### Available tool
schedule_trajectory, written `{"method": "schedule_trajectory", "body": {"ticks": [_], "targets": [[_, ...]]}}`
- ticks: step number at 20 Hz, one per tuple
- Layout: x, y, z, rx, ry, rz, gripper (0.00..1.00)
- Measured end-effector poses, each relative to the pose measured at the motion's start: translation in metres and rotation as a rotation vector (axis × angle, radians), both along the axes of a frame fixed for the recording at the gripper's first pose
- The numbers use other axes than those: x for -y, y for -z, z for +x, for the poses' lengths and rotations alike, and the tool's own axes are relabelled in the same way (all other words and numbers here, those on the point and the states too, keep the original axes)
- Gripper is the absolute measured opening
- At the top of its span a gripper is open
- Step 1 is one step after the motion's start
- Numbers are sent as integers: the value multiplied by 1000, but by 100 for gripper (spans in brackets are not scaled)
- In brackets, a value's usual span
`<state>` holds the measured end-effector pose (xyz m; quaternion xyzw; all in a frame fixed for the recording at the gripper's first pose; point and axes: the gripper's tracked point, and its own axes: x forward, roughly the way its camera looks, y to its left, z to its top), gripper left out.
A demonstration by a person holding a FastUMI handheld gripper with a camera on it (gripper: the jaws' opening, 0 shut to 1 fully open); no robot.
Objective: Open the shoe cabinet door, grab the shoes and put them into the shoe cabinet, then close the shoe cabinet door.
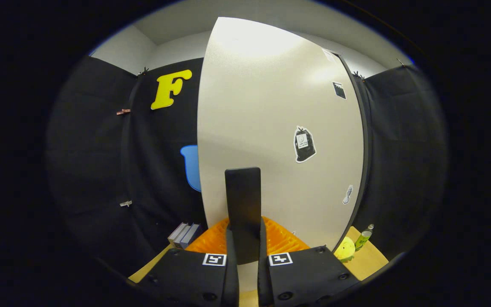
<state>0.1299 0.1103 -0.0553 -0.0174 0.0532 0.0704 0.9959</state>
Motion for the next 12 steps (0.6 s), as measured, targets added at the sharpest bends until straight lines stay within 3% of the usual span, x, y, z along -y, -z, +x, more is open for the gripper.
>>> {"method": "schedule_trajectory", "body": {"ticks": [12], "targets": [[66, -5, -58, -35, -54, 22, 21]]}}
